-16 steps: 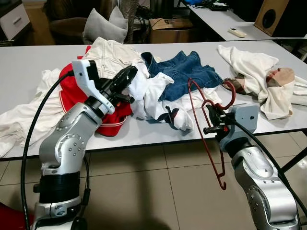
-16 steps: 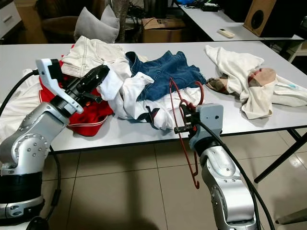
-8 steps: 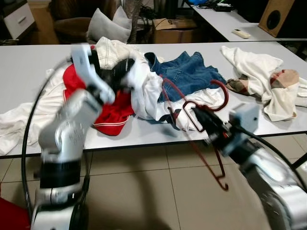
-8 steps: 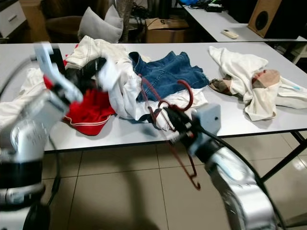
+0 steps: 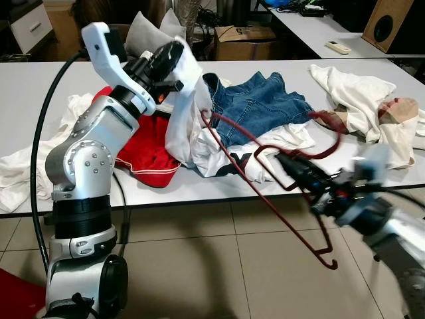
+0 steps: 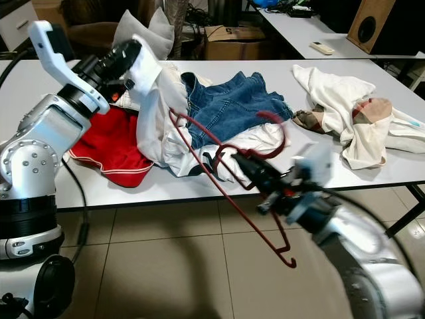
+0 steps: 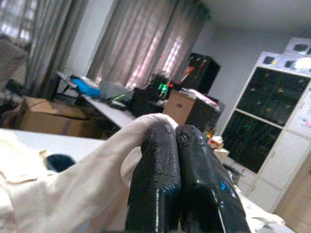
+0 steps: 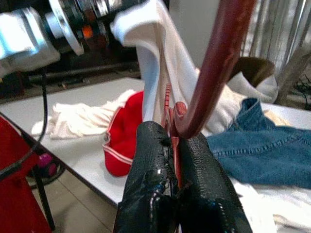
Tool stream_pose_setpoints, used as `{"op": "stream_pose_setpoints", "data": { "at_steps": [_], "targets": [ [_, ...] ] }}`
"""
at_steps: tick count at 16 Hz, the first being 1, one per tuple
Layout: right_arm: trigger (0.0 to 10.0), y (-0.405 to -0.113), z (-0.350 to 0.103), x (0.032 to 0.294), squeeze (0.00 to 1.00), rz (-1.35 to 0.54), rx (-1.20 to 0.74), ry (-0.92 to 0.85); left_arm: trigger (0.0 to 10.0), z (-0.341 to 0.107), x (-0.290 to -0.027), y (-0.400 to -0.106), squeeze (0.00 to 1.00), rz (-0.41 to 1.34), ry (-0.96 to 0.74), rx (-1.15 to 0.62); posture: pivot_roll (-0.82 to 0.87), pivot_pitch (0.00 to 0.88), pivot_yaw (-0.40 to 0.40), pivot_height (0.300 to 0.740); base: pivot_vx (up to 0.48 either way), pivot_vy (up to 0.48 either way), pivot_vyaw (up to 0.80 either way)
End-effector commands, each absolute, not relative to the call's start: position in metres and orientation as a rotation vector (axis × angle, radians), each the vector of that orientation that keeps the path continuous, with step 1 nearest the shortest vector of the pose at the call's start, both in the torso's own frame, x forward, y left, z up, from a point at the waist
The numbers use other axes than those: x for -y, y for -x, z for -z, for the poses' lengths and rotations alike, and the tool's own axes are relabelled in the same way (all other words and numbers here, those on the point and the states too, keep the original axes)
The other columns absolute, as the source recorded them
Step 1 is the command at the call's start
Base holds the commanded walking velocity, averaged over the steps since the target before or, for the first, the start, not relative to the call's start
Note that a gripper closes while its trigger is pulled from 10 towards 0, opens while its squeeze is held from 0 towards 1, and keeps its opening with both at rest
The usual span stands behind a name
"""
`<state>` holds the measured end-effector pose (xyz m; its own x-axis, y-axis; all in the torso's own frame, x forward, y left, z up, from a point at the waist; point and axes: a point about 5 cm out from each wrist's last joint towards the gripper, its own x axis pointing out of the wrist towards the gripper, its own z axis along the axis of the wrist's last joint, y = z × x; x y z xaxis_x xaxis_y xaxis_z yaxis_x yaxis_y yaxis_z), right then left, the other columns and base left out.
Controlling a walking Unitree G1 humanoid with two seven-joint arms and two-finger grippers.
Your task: Hang hanger
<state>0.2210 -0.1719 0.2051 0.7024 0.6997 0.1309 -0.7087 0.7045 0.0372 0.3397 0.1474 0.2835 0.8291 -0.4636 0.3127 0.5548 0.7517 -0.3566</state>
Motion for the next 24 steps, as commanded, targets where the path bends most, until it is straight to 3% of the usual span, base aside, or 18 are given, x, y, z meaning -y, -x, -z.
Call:
{"op": "stream_pose_setpoints", "data": {
  "at_steps": [1,6,14,18,20,24],
  "targets": [
    [10.0,-0.217,-0.21,0.176,0.0,-0.794,0.123,-0.09,0.0,-0.289,-0.143,-0.34,0.0,0.571,0.431,0.215,-0.14,0.0,0.022,0.74,0.0,0.0,0.0],
    [10.0,-0.214,-0.213,0.175,0.0,-0.853,0.117,-0.136,0.0,-0.286,-0.137,-0.339,0.0,0.589,0.404,0.195,-0.13,0.0,0.005,0.74,0.0,0.0,0.0],
    [10.0,-0.241,-0.203,0.16,0.0,-0.839,0.088,-0.087,0.0,-0.287,-0.124,-0.317,0.0,0.755,0.355,0.126,-0.1,0.0,-0.016,0.74,0.0,0.0,0.0],
    [10.0,-0.249,-0.201,0.152,0.0,-0.866,0.094,-0.088,0.0,-0.29,-0.121,-0.316,0.0,0.74,0.374,0.129,-0.1,0.0,-0.022,0.74,0.0,0.0,0.0],
    [10.0,-0.267,-0.193,0.146,0.0,-0.752,0.066,-0.058,0.0,-0.301,-0.119,-0.313,0.0,0.767,0.387,0.148,-0.1,0.0,-0.027,0.74,0.0,0.0,0.0],
    [10.0,-0.274,-0.185,0.137,0.0,-0.689,0.045,-0.1,0.0,-0.318,-0.123,-0.31,0.0,0.781,0.45,0.181,-0.09,0.0,-0.029,0.74,0.0,0.0,0.0]
  ]
}}
